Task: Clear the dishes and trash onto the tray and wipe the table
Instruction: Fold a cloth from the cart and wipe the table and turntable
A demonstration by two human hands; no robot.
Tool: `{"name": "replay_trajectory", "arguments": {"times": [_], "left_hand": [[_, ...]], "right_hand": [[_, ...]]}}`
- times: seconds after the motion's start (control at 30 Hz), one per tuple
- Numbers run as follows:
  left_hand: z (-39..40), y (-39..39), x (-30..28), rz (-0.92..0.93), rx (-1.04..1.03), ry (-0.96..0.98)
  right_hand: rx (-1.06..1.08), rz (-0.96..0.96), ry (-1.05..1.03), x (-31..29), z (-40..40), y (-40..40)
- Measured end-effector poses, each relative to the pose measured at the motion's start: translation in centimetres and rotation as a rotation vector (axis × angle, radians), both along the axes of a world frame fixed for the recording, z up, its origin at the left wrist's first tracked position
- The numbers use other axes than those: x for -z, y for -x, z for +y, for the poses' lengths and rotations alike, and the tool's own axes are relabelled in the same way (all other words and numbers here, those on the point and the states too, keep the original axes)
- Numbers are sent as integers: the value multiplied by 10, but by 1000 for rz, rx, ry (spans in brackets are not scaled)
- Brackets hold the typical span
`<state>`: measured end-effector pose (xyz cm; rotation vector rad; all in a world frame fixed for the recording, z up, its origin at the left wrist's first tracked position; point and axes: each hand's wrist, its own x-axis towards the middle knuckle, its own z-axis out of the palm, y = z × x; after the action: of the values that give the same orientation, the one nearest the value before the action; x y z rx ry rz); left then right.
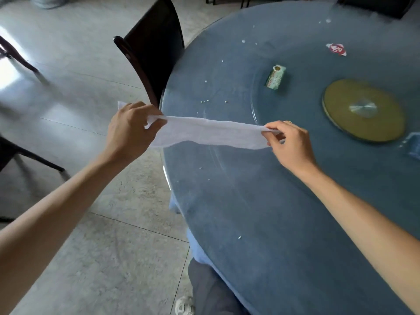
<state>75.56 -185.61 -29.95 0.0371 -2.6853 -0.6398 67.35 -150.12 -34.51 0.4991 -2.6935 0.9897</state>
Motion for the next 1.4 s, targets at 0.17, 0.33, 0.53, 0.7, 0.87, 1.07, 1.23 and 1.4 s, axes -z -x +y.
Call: {"name": "replay_trajectory", "arguments": {"times": [0.17,0.33,0.53,0.7,0.87,1.07,1.23,1.4], "left_hand": [[46,-87,-24,94,85,-78],[99,-133,4,3,130,-143],[135,-133,81,-309,167,-185],[148,-113,135,-476,55,-175],[187,-142,183,-568,120,-11],[222,-193,240,-536,360,136],[209,-182,260,-451,336,135],[180,-140,262,-469,280,178]], "right_hand": [[45,94,-66,-30,52,-91],[159,30,-135,-21,101,-150],[287,-233,-227,53,139,-176],[254,-468,-172,120,132,-174],[15,-496,-459,169,108,-200],[-180,-298,-683,203,97,-231],[-174,-230,-657,208,86,-212],[-181,-229,-648,204,53,-162]]}}
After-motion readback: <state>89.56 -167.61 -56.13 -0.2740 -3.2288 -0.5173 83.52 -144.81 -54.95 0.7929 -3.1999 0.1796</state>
